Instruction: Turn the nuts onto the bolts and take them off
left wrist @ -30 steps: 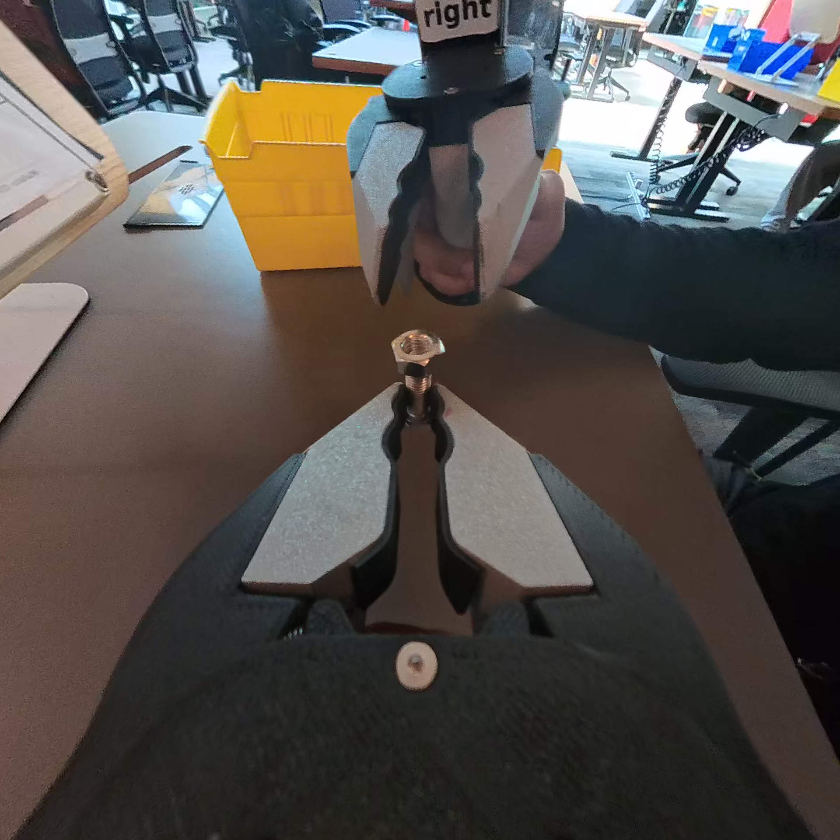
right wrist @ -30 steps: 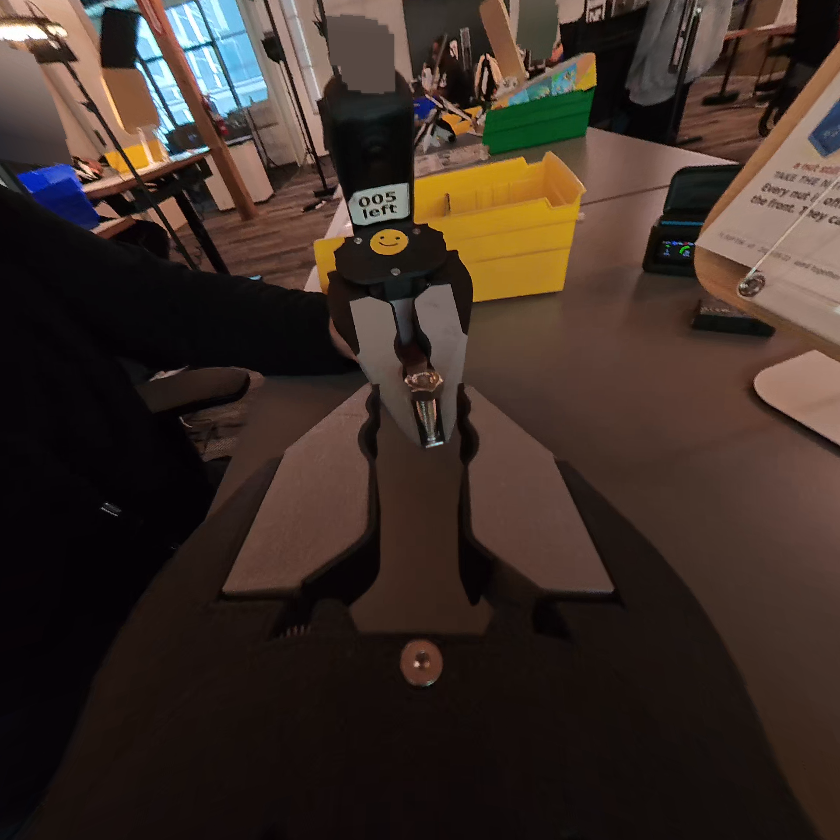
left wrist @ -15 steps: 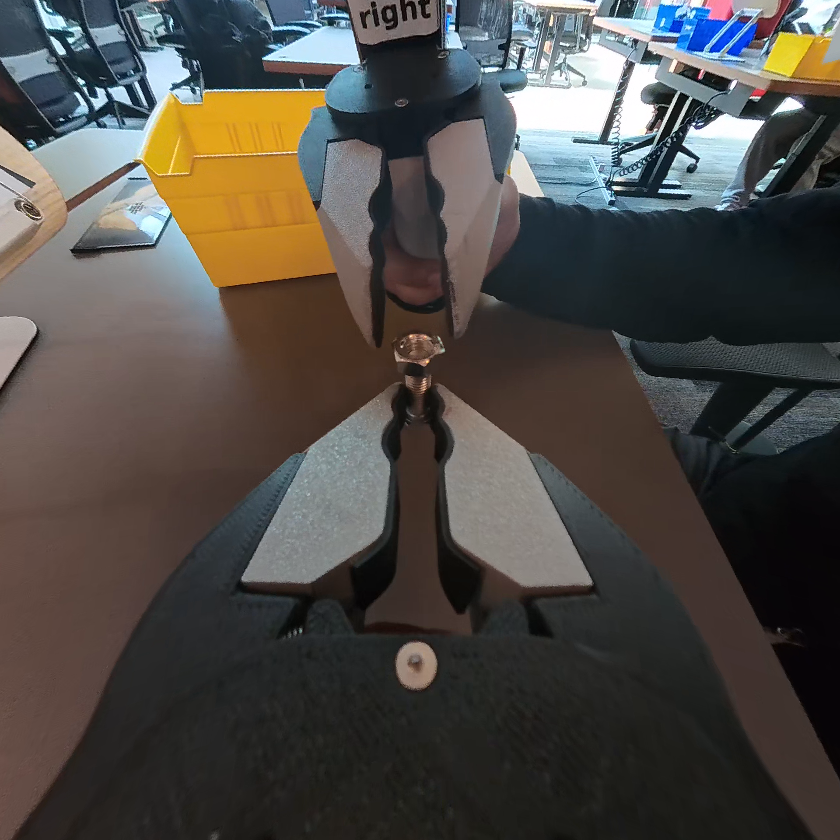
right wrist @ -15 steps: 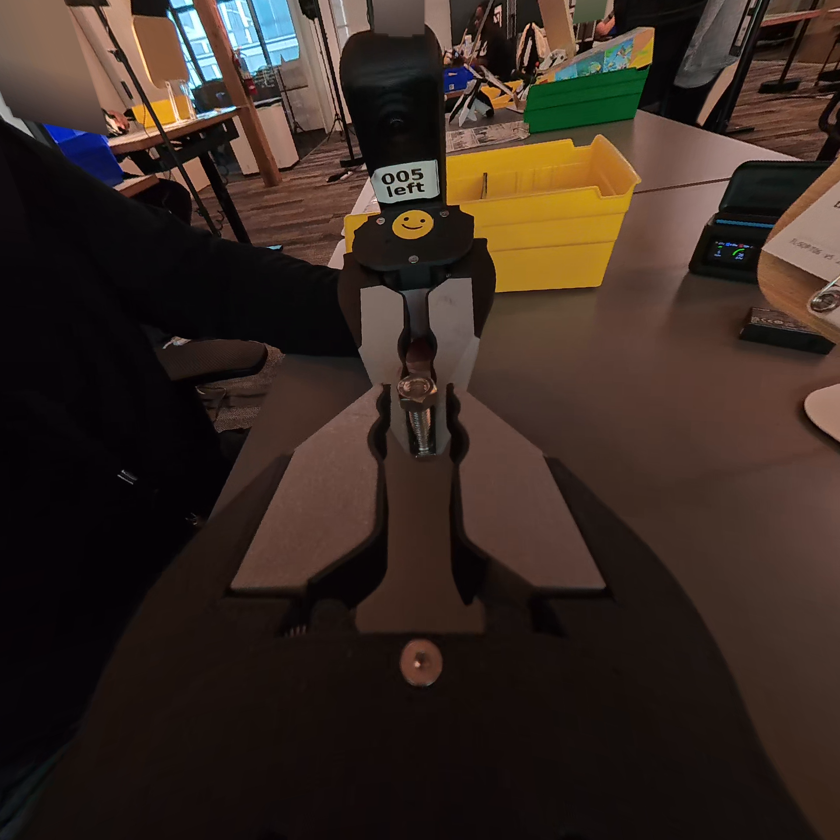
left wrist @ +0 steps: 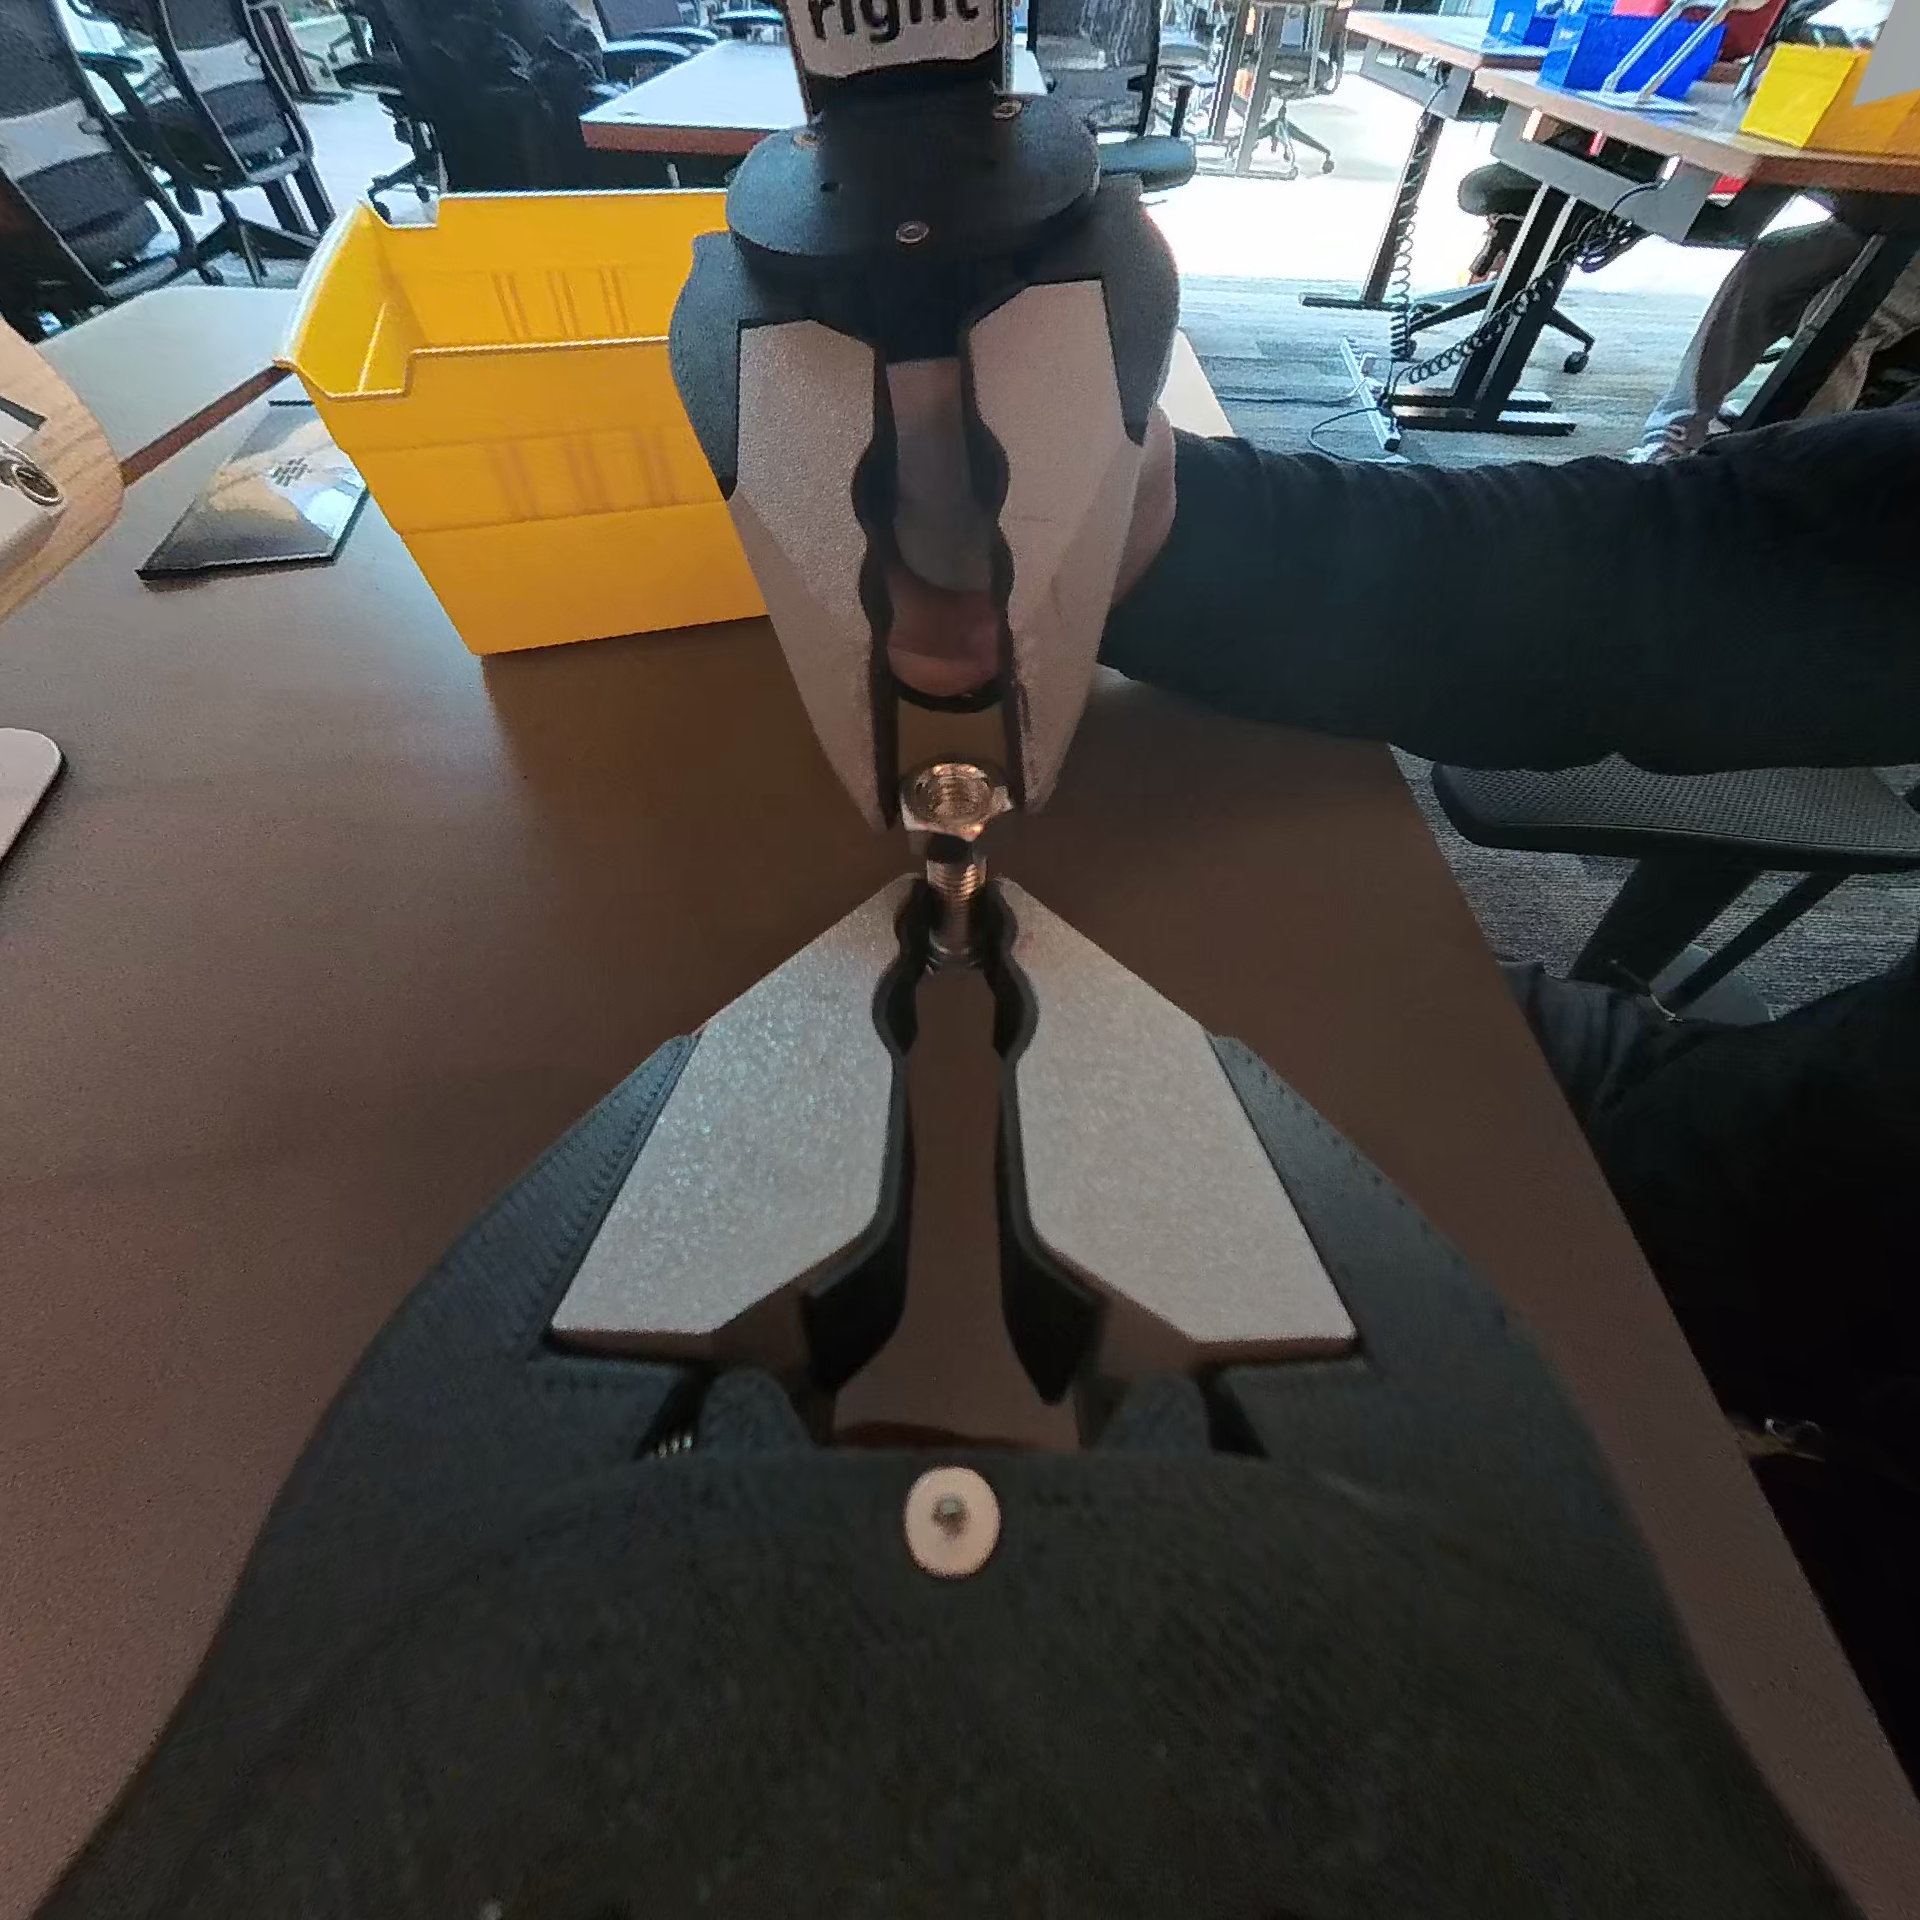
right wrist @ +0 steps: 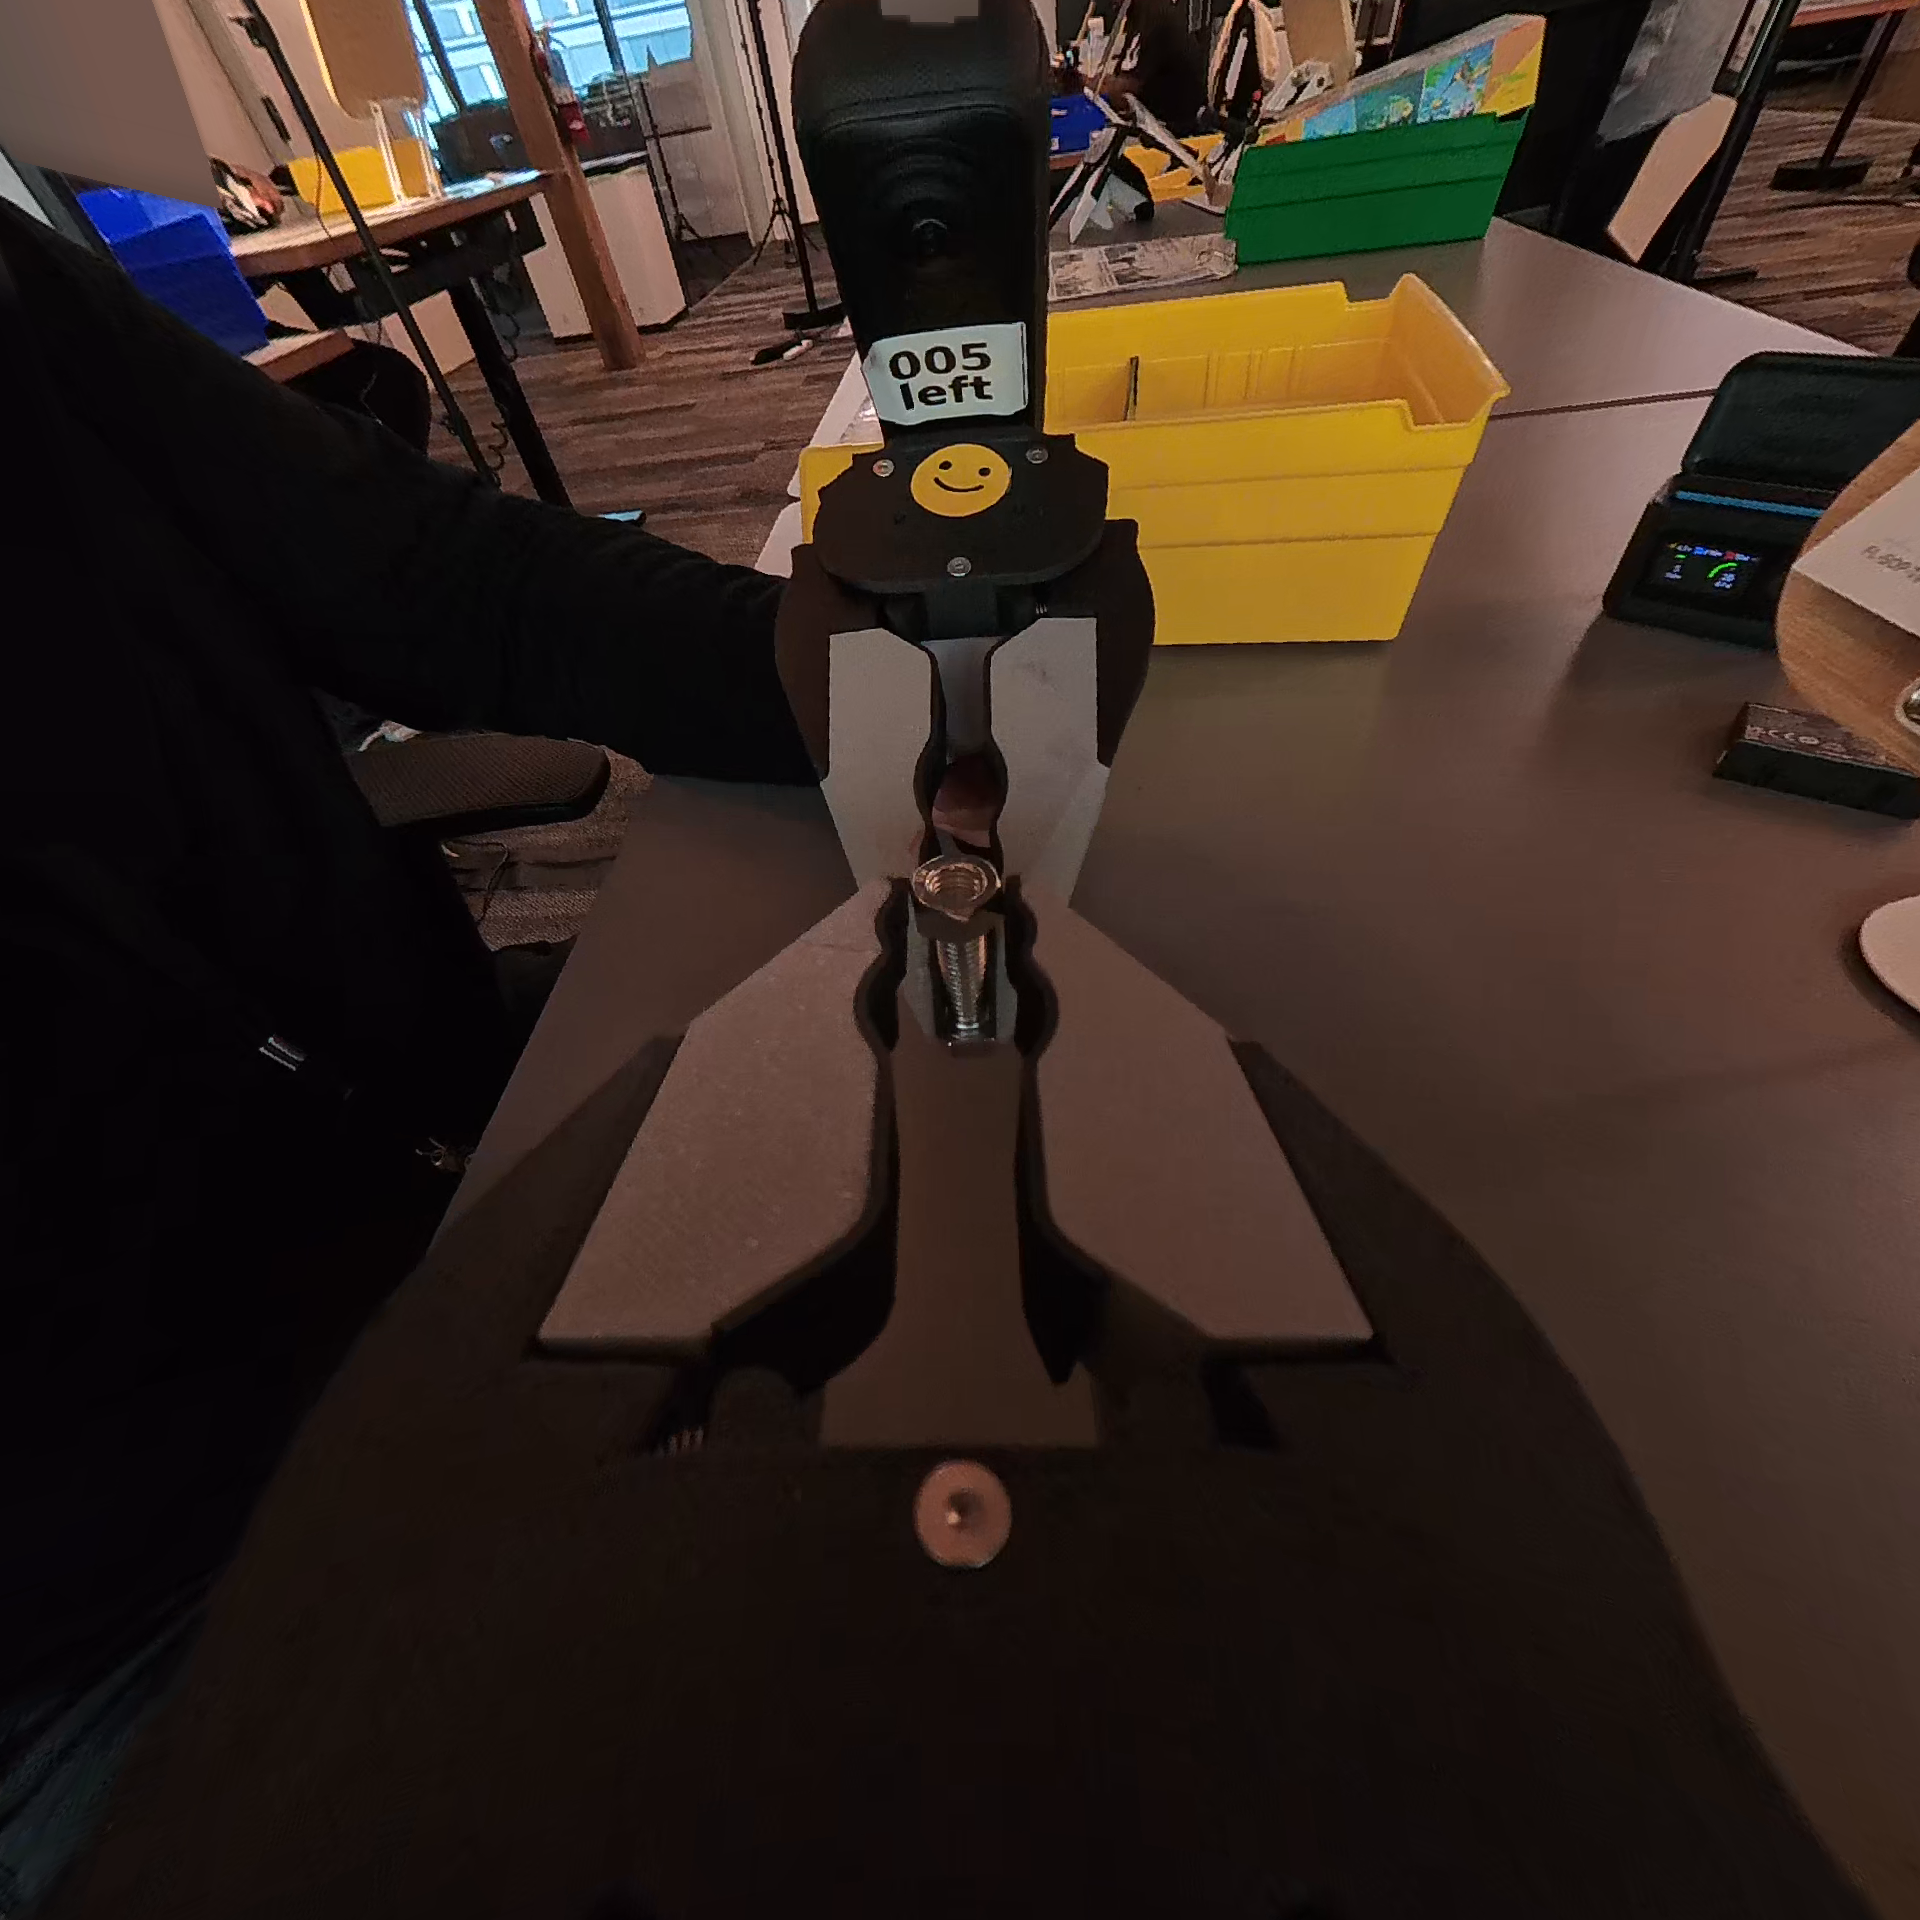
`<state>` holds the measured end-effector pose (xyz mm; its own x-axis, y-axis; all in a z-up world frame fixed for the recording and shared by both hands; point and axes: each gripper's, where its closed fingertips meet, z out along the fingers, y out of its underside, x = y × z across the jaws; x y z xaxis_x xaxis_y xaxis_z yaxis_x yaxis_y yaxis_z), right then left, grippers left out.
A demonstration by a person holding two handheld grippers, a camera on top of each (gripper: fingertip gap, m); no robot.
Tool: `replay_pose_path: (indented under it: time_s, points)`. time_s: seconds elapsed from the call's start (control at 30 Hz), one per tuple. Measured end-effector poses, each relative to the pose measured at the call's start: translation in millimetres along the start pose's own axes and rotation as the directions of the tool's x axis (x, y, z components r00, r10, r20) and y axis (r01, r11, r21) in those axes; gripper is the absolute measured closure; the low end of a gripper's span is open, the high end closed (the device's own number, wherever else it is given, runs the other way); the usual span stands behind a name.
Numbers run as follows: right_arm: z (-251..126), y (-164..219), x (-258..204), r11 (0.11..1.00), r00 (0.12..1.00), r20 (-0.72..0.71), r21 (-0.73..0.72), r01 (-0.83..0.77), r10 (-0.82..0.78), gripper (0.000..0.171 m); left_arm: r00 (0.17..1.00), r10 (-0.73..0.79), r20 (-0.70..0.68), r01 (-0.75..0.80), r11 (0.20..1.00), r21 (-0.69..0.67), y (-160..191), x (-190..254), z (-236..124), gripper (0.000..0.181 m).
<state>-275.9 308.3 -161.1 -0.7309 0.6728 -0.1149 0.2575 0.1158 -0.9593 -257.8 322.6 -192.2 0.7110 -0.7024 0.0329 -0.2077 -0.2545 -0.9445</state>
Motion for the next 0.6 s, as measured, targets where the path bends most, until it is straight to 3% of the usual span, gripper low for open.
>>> replay_pose_path:
  time_s: [0.6]
  points:
    - [3, 14, 16, 0.990, 0.985, -0.162, -0.130, 0.046, -0.067, 0.157, 0.990, 0.016, 0.143, -0.001, 0.995, -0.101, 15, -18, 3, 0.173]
